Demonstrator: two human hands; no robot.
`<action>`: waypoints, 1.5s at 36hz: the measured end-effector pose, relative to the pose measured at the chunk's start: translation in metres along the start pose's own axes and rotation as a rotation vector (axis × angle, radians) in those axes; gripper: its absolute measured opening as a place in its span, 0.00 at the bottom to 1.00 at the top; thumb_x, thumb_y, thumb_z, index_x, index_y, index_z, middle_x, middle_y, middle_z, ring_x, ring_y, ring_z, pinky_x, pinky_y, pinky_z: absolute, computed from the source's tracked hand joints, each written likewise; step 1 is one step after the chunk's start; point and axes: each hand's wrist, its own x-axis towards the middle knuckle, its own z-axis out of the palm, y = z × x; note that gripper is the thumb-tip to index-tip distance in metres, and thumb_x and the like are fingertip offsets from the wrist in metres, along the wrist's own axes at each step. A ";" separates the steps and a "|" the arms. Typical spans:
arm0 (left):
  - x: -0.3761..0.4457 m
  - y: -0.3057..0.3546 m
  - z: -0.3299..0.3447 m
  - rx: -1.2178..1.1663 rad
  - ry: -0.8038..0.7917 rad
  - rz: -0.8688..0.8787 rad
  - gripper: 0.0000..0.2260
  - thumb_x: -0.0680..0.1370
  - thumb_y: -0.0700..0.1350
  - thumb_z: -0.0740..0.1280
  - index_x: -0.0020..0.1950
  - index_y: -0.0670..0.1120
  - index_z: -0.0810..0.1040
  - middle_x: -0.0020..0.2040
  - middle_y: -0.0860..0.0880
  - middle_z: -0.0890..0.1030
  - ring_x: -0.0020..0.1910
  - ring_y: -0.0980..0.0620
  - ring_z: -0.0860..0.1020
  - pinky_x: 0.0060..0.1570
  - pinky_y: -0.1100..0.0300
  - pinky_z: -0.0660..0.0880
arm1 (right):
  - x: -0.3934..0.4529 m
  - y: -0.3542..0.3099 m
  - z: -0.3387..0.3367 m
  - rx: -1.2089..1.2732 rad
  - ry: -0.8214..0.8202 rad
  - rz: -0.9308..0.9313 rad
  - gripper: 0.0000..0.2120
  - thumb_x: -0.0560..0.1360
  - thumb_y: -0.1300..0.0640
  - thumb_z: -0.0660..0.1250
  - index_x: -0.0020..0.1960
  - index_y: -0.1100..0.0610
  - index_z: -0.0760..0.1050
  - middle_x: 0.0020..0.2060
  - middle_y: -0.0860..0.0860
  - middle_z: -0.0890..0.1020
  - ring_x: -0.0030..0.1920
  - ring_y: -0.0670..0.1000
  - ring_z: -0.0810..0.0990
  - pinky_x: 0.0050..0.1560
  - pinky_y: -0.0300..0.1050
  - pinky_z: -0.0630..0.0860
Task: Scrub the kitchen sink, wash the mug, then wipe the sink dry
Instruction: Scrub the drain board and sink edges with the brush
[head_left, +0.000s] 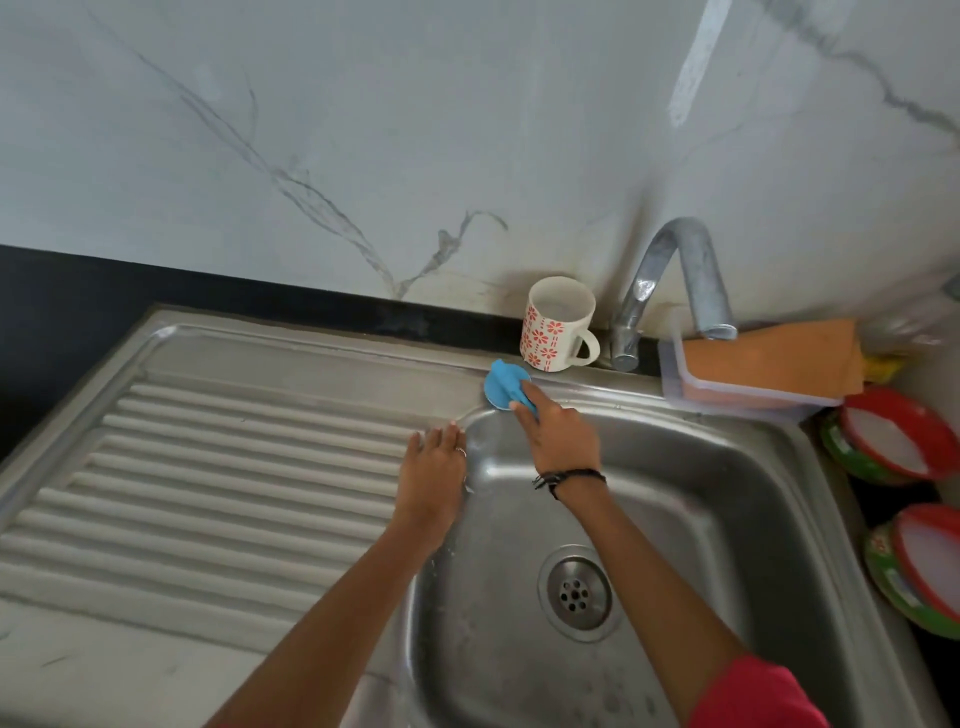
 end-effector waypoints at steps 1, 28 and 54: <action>0.003 -0.001 -0.001 0.001 0.020 0.004 0.23 0.79 0.38 0.56 0.74 0.41 0.56 0.74 0.44 0.61 0.71 0.46 0.62 0.72 0.53 0.56 | 0.001 0.004 -0.003 -0.012 0.000 -0.013 0.22 0.81 0.45 0.51 0.74 0.47 0.60 0.55 0.57 0.80 0.52 0.57 0.79 0.51 0.50 0.75; 0.024 0.005 -0.007 0.045 0.006 -0.043 0.15 0.82 0.37 0.52 0.68 0.42 0.68 0.56 0.42 0.79 0.55 0.44 0.79 0.52 0.55 0.76 | -0.026 0.078 -0.036 0.055 0.134 0.281 0.22 0.80 0.44 0.51 0.73 0.47 0.61 0.55 0.59 0.80 0.54 0.60 0.78 0.51 0.49 0.74; 0.097 0.155 -0.073 -0.009 0.472 0.842 0.28 0.72 0.44 0.70 0.70 0.40 0.68 0.70 0.42 0.69 0.70 0.46 0.67 0.71 0.53 0.56 | -0.124 0.194 -0.047 0.648 0.363 0.579 0.10 0.78 0.50 0.61 0.47 0.55 0.75 0.28 0.52 0.73 0.35 0.55 0.74 0.33 0.44 0.66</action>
